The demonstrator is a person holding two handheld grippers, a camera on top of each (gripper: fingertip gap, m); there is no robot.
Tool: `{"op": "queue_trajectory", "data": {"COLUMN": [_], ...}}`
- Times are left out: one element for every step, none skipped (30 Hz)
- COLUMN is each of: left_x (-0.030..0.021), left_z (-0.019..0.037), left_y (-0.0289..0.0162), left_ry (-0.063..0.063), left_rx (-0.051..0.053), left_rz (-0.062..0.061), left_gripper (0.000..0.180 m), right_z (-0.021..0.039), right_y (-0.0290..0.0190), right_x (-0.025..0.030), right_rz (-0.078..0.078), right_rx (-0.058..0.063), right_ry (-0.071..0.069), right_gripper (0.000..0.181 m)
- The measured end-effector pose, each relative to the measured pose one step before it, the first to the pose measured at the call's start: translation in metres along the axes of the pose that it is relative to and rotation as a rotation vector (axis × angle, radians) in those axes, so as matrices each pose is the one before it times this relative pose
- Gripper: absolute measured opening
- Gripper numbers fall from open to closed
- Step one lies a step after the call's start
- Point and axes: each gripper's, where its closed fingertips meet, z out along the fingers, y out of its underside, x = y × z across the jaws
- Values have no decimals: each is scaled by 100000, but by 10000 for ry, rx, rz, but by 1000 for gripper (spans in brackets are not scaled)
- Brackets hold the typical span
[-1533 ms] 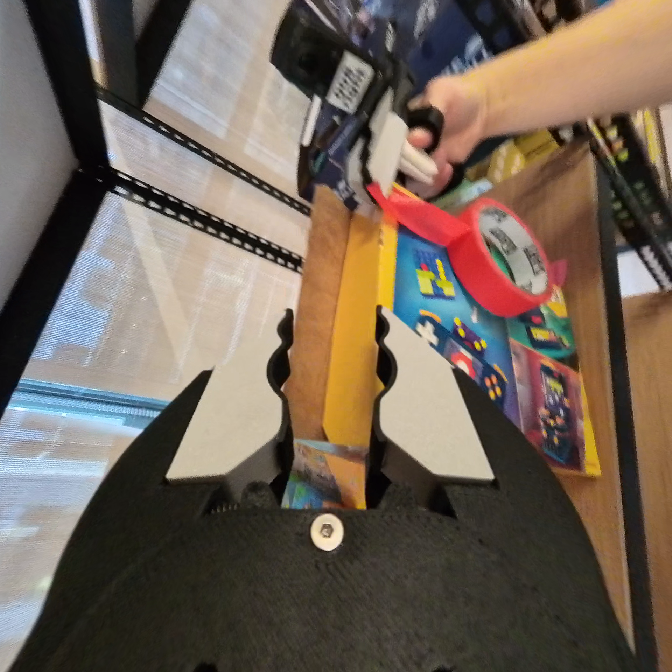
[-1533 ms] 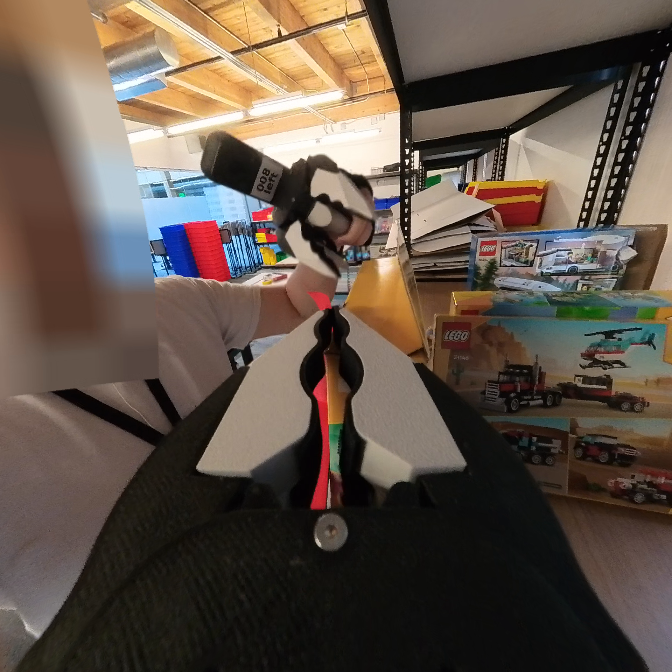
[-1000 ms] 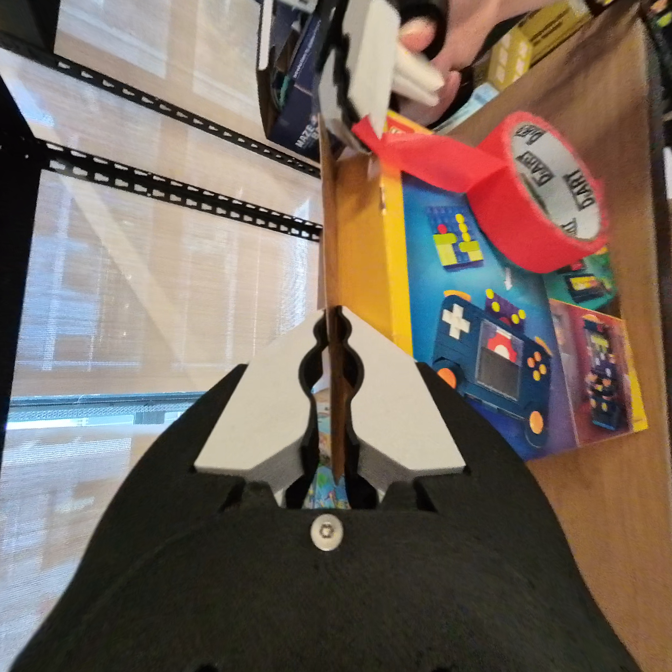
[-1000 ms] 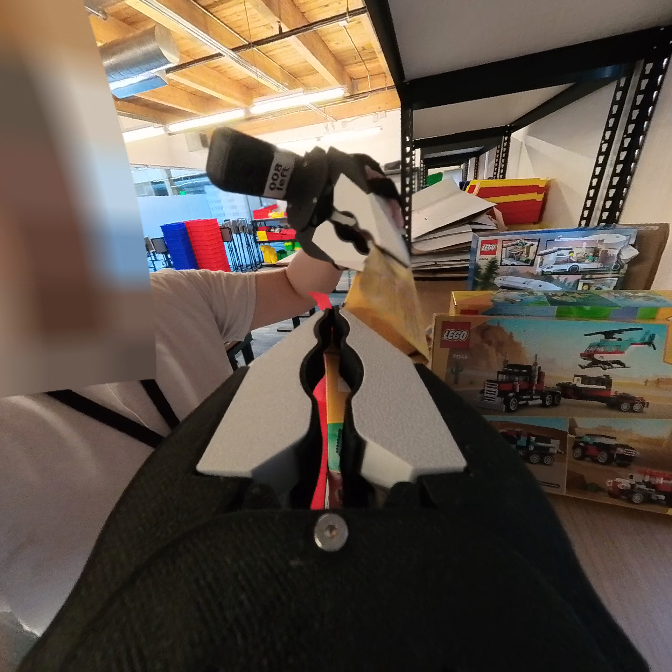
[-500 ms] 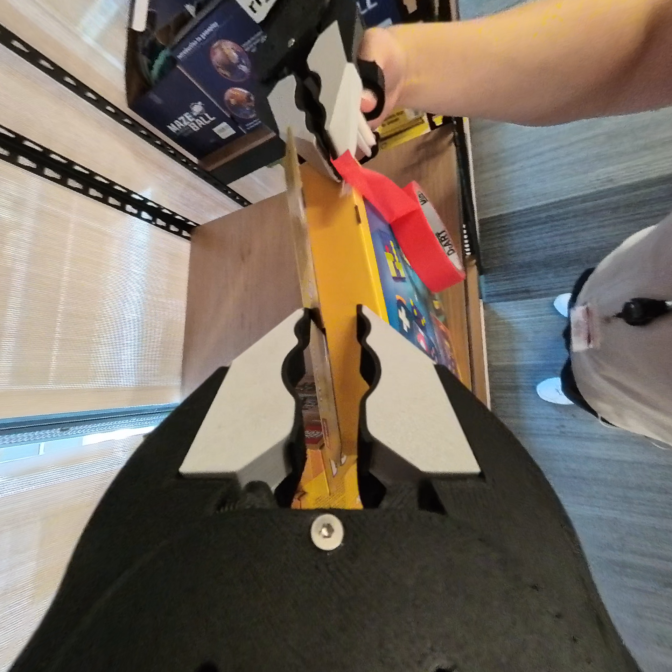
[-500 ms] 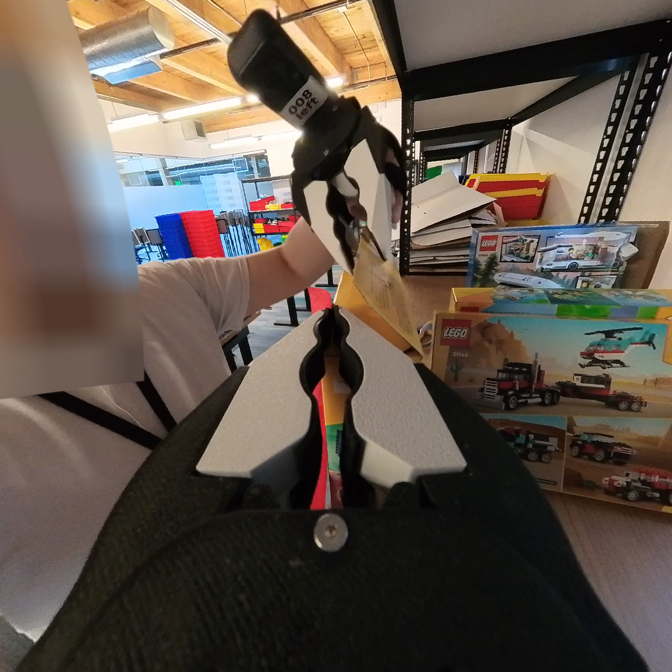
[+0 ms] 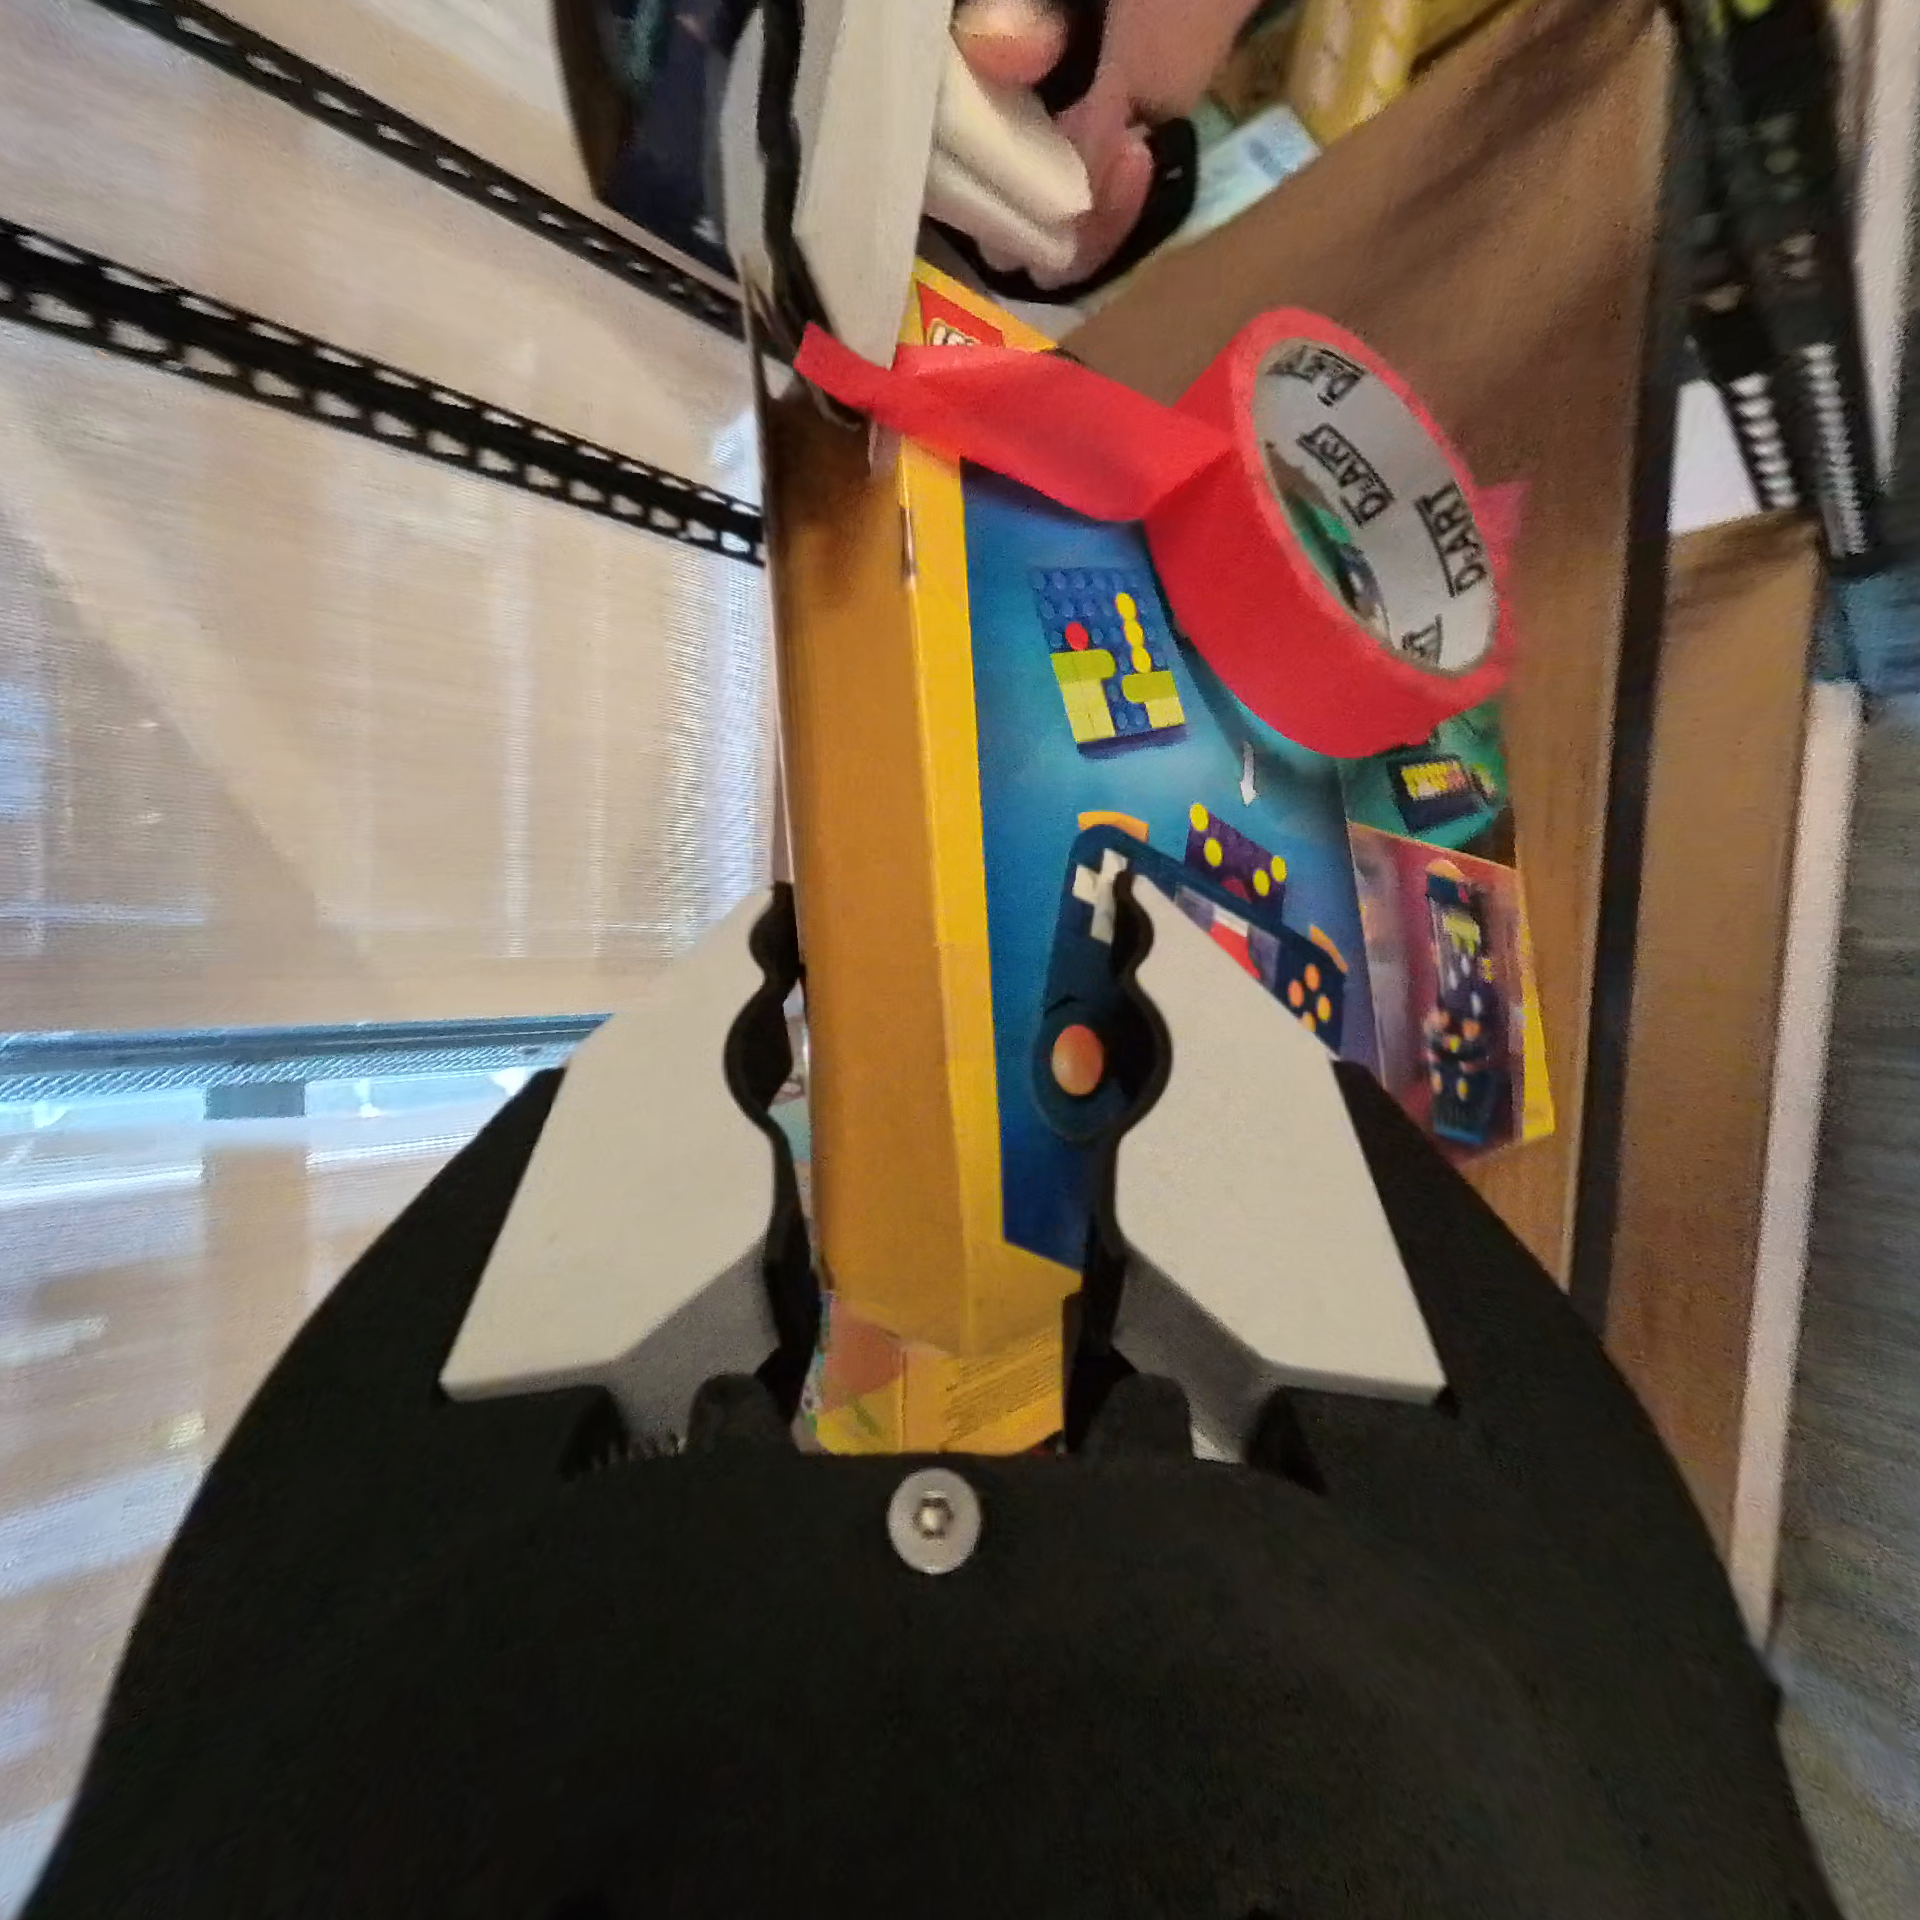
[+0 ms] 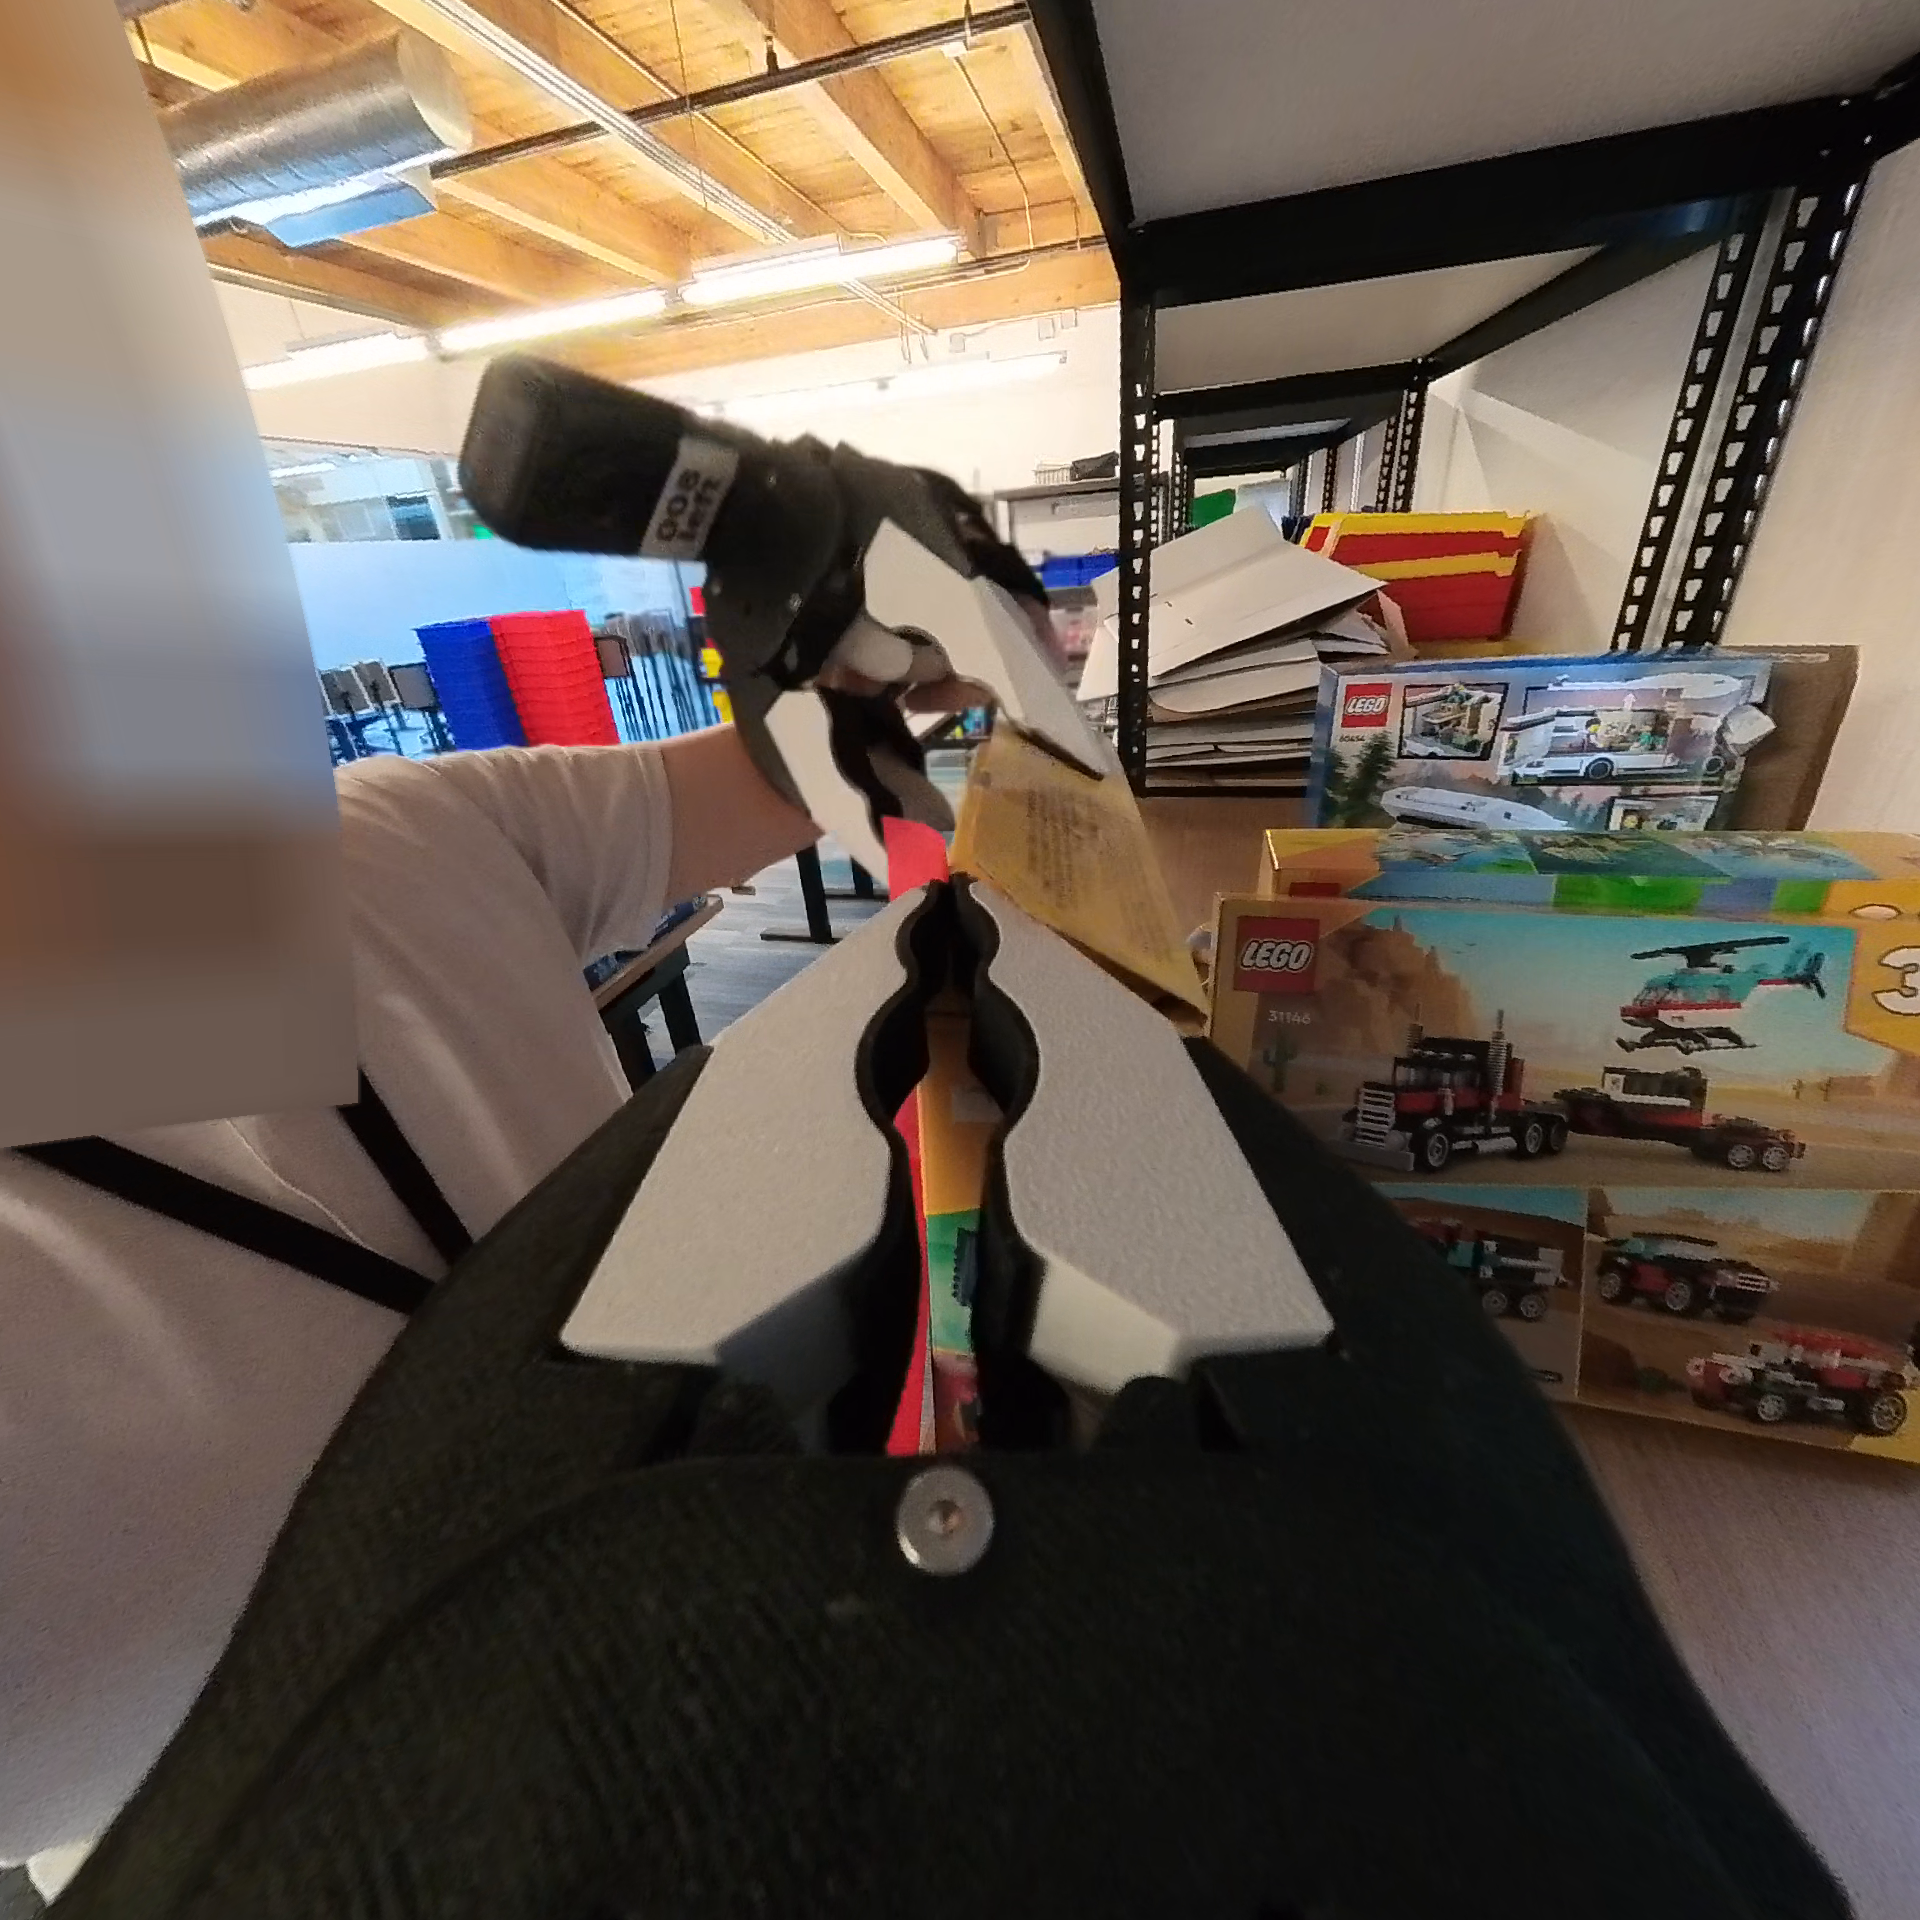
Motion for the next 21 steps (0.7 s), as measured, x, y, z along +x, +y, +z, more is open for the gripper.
{"op": "queue_trajectory", "data": {"left_x": [140, 139, 117, 76, 49, 47, 20, -37, -64, -83, -71, -12, 24, 48, 26, 16, -8, 2, 4, -18, -39], "left_z": [8, -28, -14, 13, 52, 89, 100, 75, 109, 95, 83, 61, 6, -49, -70, -67, -47, -14, -22, -52, -55], "left_y": [-162, -179, -134, -64, -40, -28, 33, 81, 107, 73, 52, 15, -21, -42, -33, -69, -39, -16, -18, -77, -56], "left_ry": [-334, -300, -287, -283, -267, -212, -108, -41, -24, -44, -57, -55, -25, 9, 22, -5, -19, -20, -2, 9, 34], "left_rx": [192, 299, 292, 198, 109, 62, -5, -35, -28, -1, -16, -32, -9, 9, 16, 44, 49, 38, 29, 60, 46], "left_rz": [-131, -134, -97, -27, 49, 43, -70, -113, -104, -49, 29, 54, 38, 37, 11, -4, 14, 38, 13, -30, -74], "left_gripper": [61, 62, 62, 62, 63, 63, 62, 62, 61, 60, 60, 59, 59, 58, 58, 57, 55, 55, 54, 53, 51], "right_z": [-10, -6, 4, 8, -14, -37, -25, -4, 18, 64, 89, 68, 39, 70, 63, 85, 137, 200, 224, 265, 274], "right_y": [19, 22, 20, 14, -9, -8, -35, -23, -65, -77, -159, -124, -76, -67, -41, 61, 120, 113, 193, 183, 119], "right_x": [-103, -174, -185, -150, -147, -200, -517, -376, -497, -506, -377, -17, -7, -120, -87, 121, 9, -126, 51, 12, -88], "right_rz": [-37, -57, -76, -124, -158, -171, -192, -250, -212, -186, -203, -148, -74, -76, -105, -66, -67, -84, -53, -75, -87], "right_rx": [-16, -16, -6, 12, 31, 61, 94, 102, 92, 55, 68, -12, -92, -133, -180, -290, -364, -386, -460, -477, -446], "right_ry": [-37, -66, -52, -39, -48, -119, -325, -180, -218, -172, -40, 176, 183, 126, 177, 326, 275, 204, 317, 305, 229], "right_gripper": [0, 0, 0, 0, 0, 0, 0, 0, 0, 0, 0, 0, 0, 0, 0, 0, 0, 0, 0, 0, 0]}}
